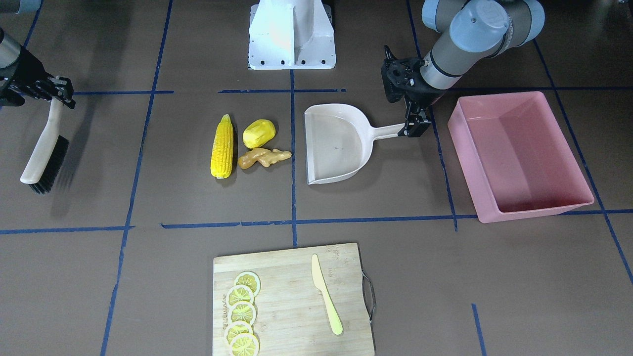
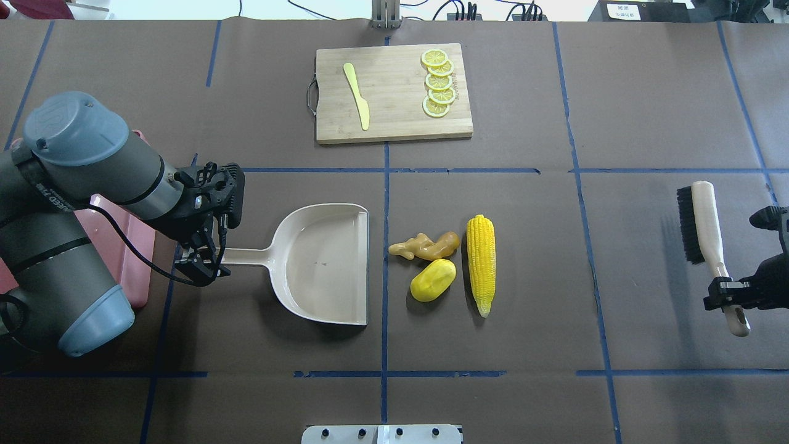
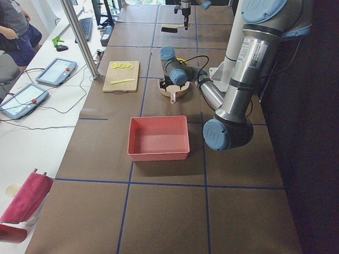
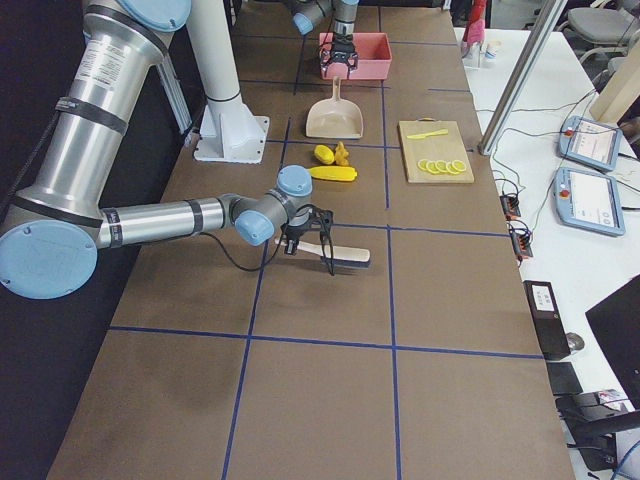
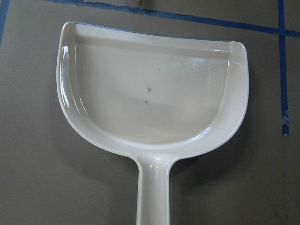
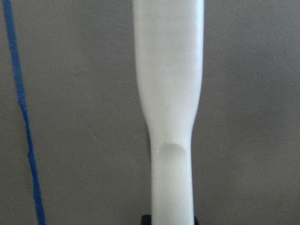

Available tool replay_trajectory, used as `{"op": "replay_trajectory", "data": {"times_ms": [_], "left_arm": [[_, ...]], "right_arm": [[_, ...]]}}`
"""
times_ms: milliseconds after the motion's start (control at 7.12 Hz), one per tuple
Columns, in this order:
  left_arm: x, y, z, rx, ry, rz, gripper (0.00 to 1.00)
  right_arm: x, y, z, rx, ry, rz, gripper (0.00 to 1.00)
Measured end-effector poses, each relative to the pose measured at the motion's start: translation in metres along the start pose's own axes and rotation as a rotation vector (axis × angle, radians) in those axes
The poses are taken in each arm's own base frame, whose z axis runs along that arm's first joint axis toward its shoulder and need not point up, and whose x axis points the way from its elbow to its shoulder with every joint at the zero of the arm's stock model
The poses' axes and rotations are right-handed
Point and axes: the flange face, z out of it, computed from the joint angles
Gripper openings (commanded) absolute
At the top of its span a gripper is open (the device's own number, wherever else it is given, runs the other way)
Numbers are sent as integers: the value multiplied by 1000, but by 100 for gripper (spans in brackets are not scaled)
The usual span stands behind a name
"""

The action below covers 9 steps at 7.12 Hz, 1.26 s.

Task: Sweep and dump trash into bin
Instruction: 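Lift the white-handled brush with the right gripper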

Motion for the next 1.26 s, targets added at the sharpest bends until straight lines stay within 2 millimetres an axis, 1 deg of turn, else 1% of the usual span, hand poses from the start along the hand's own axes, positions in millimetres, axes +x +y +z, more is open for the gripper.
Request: {"op": "replay_trajectory", "data": {"times_ms": [140,281,561,702,982,1263], "left_arm": [[-10,4,12,3,-23,8,98],[-18,10,24,10,-41,14,98],[-22,15,33,14,-45,15,98],[-19,14,35,15,-39,18,98],[-10,12,40,13,-22,25,98],[-4,16,51,-4,-5,22,97]], "right_arm": [[-17,-3,-10,3,-2,-1,0],[-31,-6,-16,3,-3,-1,0],[-54,-13,-25,3,-2,2,0],[-61,-15,-28,2,0,4,0],[-67,-17,-30,2,1,5,0],[-70,-19,-31,5,-4,3,0]]}}
